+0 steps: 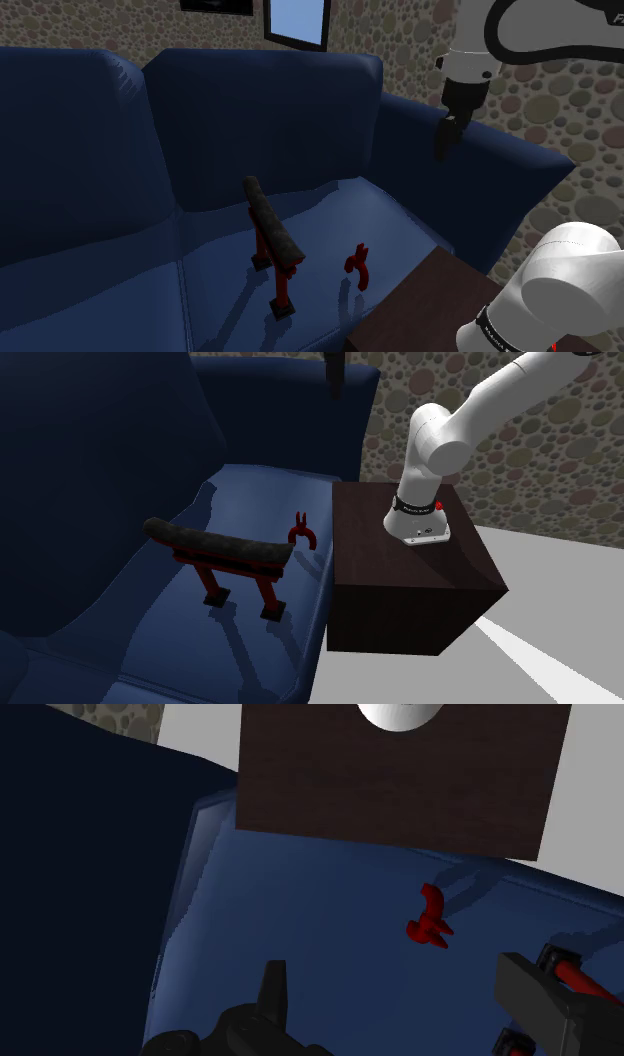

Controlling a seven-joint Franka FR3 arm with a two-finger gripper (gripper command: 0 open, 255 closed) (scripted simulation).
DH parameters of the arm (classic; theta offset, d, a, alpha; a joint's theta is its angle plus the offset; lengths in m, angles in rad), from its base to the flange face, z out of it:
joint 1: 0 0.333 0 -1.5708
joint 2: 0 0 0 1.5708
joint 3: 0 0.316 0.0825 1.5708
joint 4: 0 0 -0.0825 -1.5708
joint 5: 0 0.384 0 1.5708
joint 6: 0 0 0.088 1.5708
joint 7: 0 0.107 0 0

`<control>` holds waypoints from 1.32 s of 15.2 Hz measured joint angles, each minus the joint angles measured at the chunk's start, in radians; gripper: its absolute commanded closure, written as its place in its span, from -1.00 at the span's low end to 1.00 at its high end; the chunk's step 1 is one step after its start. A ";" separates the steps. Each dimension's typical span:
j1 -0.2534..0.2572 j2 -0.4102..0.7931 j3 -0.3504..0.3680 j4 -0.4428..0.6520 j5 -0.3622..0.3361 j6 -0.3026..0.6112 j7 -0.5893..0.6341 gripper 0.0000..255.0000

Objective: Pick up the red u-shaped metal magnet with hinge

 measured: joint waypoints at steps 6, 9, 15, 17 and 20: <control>-0.002 0.031 0.019 -0.100 0.033 0.118 0.065 -1.00; 0.000 0.055 0.038 -0.180 0.061 0.214 0.116 -1.00; 0.002 0.172 0.076 -0.289 0.111 0.425 0.210 -1.00; 0.004 0.231 0.091 -0.310 0.128 0.502 0.242 -1.00; 0.003 0.321 0.108 -0.340 0.148 0.617 0.283 -1.00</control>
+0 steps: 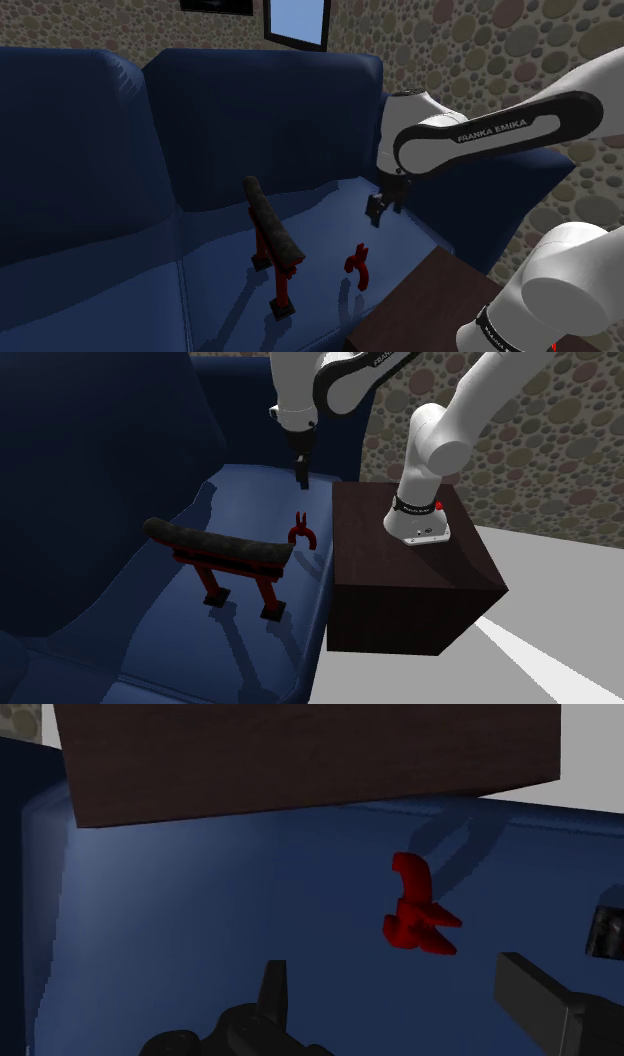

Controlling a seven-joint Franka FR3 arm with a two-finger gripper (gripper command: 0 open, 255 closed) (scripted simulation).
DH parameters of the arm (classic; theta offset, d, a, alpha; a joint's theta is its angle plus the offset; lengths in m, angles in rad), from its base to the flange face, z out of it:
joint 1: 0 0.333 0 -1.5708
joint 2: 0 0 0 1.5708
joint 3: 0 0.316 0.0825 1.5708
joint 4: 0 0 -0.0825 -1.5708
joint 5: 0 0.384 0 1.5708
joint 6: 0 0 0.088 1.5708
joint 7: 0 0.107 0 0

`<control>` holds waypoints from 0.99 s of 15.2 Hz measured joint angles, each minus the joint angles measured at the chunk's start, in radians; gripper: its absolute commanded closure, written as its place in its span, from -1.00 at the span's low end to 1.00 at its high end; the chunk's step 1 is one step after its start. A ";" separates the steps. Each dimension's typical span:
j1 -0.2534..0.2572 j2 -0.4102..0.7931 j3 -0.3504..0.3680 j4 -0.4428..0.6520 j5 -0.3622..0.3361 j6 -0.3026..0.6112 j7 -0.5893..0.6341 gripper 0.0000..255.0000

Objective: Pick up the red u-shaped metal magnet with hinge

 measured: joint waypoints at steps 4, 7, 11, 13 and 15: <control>-0.001 0.145 0.025 -0.016 0.022 0.156 0.056 -1.00; 0.002 0.273 0.048 -0.015 0.035 0.280 0.105 -1.00; 0.002 0.465 0.068 0.020 0.031 0.433 0.173 -1.00; 0.002 0.505 0.070 0.030 0.027 0.463 0.186 -1.00; 0.002 0.540 0.069 0.031 0.018 0.498 0.196 -1.00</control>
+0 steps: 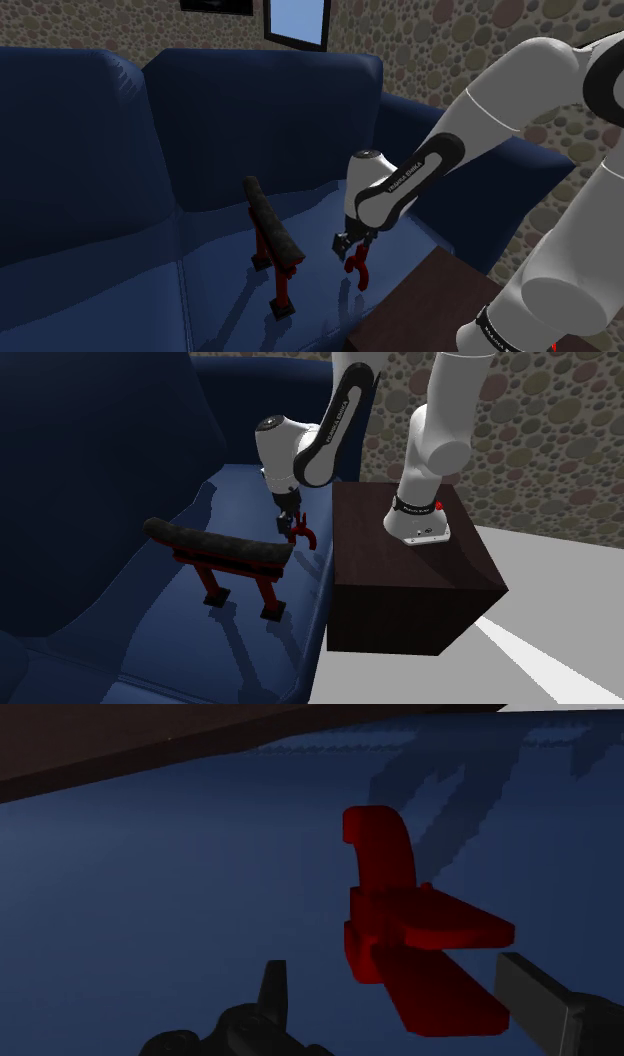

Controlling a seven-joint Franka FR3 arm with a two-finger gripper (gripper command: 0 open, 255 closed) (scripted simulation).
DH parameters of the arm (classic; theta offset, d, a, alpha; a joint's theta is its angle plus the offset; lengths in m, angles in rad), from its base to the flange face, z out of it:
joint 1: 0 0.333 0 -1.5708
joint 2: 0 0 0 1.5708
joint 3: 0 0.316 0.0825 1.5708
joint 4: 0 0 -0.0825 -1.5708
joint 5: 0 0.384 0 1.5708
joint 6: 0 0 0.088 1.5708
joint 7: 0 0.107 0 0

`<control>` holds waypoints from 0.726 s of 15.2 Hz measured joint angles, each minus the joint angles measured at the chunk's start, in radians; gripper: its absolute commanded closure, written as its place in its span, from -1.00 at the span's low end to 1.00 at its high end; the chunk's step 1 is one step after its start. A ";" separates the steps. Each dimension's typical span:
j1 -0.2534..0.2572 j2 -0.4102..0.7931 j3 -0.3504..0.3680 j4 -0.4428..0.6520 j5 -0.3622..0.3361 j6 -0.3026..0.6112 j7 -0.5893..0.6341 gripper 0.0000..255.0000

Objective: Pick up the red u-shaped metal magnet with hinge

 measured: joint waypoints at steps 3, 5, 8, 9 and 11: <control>-0.001 0.052 -0.004 0.002 -0.018 0.049 0.011 -1.00; 0.001 0.083 -0.007 0.002 -0.030 0.080 0.020 -1.00; 0.001 0.094 -0.009 0.002 -0.034 0.091 0.022 1.00; 0.001 0.095 -0.009 0.003 -0.034 0.091 0.023 1.00; 0.001 0.095 -0.009 0.003 -0.035 0.092 0.023 1.00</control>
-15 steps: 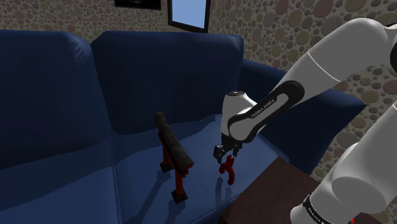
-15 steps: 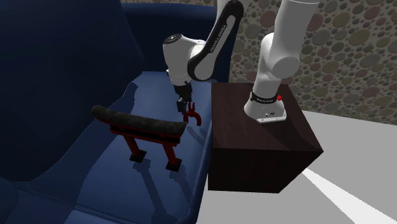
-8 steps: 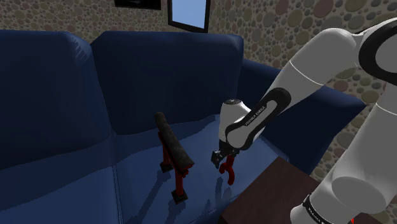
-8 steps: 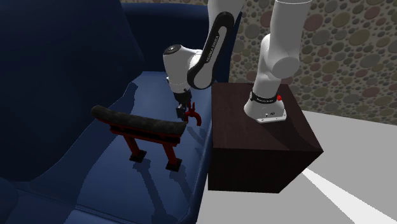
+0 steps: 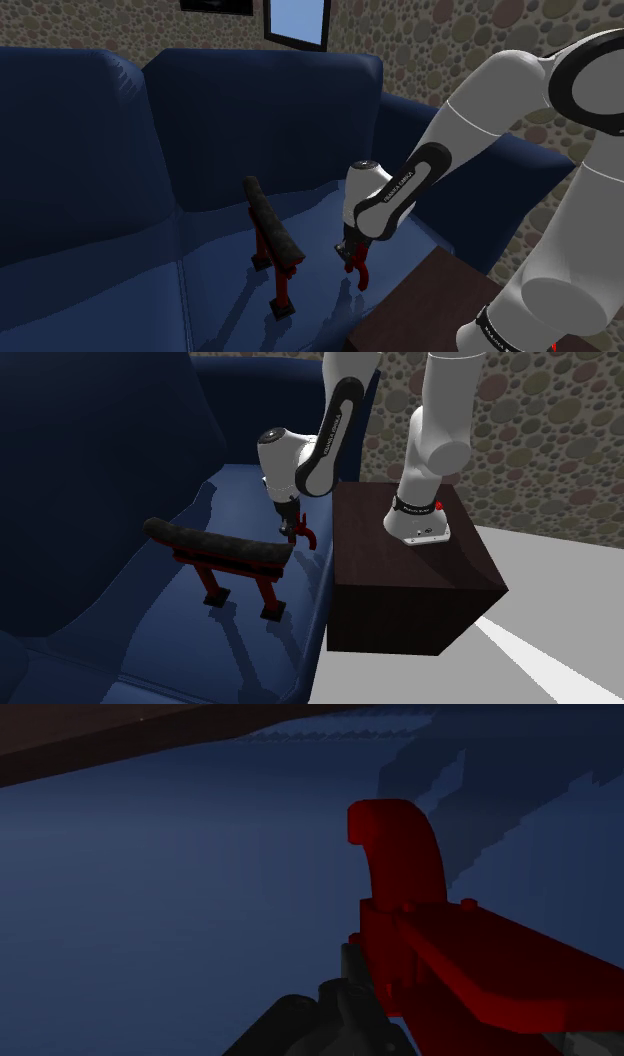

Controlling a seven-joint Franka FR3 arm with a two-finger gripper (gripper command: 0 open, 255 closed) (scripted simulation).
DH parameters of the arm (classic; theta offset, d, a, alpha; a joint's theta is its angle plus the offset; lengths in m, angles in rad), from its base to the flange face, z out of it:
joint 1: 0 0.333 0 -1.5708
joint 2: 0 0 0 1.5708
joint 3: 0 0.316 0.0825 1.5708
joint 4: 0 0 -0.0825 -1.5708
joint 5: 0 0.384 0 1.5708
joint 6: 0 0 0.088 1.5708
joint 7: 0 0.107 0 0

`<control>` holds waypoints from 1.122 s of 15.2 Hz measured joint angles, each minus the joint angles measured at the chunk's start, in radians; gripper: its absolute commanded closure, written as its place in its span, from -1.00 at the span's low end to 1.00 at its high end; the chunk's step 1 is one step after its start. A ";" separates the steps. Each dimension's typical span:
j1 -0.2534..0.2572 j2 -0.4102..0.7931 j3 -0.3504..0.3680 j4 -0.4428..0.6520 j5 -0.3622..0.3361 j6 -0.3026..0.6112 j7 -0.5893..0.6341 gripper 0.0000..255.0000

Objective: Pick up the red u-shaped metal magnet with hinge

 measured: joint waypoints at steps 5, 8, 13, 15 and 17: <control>0.000 0.000 0.000 0.000 0.000 -0.001 0.000 1.00; -0.003 -0.036 0.004 -0.003 0.014 -0.033 -0.010 1.00; -0.003 -0.115 0.011 0.000 0.041 -0.113 -0.027 1.00; -0.003 -0.143 0.011 0.000 0.050 -0.141 -0.033 1.00; -0.001 -0.173 0.012 0.002 0.058 -0.172 -0.037 1.00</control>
